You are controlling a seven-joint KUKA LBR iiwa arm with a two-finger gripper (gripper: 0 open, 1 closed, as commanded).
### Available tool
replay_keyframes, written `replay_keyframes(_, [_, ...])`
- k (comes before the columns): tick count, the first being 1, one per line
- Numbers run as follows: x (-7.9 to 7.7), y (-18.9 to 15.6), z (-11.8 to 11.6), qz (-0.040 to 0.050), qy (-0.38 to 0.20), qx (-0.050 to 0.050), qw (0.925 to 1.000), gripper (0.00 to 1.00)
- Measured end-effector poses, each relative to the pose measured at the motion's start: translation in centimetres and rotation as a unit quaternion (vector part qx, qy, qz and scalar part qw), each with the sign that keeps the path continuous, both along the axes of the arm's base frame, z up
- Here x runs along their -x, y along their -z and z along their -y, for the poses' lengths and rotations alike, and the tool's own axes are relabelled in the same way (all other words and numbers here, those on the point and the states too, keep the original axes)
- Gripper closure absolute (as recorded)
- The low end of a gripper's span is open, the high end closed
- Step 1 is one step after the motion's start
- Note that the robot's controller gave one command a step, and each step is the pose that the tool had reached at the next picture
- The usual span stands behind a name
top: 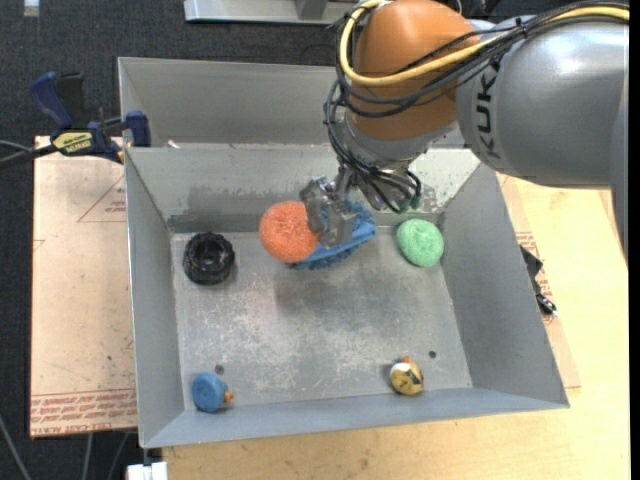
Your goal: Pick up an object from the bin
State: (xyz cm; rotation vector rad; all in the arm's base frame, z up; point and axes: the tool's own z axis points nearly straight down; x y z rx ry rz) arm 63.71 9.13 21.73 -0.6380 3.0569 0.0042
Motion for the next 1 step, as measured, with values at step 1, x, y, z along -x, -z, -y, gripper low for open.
replay_keyframes(1, [-0.32,-5.77,1.50,0.0005,0.004,-0.001,1.0000,1.00])
